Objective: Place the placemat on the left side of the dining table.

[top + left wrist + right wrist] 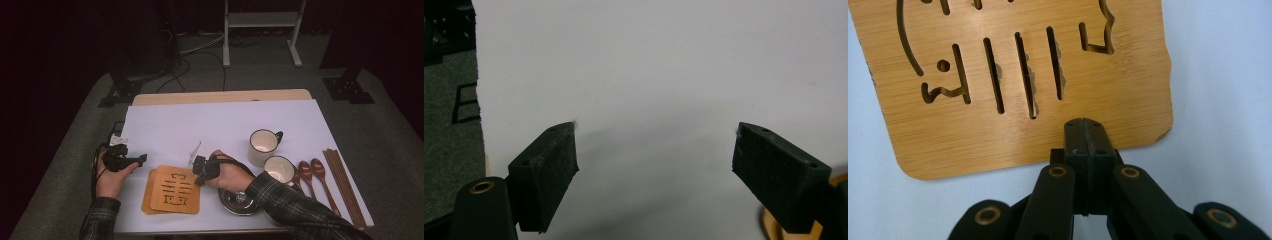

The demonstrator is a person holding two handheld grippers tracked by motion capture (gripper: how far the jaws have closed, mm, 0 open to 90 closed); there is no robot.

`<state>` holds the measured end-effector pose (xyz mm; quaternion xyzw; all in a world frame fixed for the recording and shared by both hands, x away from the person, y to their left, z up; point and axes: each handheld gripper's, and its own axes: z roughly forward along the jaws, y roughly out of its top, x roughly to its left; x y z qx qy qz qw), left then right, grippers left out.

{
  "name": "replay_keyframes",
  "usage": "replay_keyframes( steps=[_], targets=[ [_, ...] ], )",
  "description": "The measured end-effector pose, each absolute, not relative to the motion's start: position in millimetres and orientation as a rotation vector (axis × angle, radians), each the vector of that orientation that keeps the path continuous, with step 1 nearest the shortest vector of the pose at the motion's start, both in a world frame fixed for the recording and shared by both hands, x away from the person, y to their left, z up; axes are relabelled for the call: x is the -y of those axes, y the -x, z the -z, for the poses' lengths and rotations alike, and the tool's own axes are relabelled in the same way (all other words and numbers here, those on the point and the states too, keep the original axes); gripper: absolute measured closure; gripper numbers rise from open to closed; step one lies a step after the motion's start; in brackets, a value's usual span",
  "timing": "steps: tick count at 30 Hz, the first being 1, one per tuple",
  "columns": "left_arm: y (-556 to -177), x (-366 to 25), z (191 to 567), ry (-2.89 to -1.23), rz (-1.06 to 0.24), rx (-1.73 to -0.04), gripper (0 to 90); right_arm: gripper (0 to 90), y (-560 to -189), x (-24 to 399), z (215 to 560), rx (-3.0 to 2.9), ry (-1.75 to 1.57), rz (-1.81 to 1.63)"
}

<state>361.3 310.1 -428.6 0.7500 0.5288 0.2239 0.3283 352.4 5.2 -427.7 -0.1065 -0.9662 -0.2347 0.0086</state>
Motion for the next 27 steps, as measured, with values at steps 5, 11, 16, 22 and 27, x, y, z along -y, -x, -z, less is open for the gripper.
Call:
replay_keyframes(
  steps=[5, 11, 16, 22, 27],
  targets=[
    [-351.2, -310.8, 418.7, -1.950, -0.565, -1.362, 20.2, 89.6, -352.5, -5.3, 427.8, 3.020, 0.331, 0.734],
    [-342.5, -303.9, 410.0, -1.948, -0.540, -1.328, 22.2, 89.6, -352.6, -5.4, 427.9, 3.022, 0.329, 0.734],
    [-335.4, -298.4, 404.1, -1.940, -0.502, -1.302, 22.3, 89.6, -352.5, -5.3, 427.9, 3.022, 0.331, 0.731],
    [-324.9, -293.0, 399.1, -1.949, -0.494, -1.271, 22.4, 89.5, -352.5, -5.3, 428.0, 3.022, 0.333, 0.730],
    [-315.8, -288.9, 396.4, -1.947, -0.494, -1.251, 22.3, 89.5, -352.8, -5.2, 428.0, 3.020, 0.334, 0.730]
  ],
)
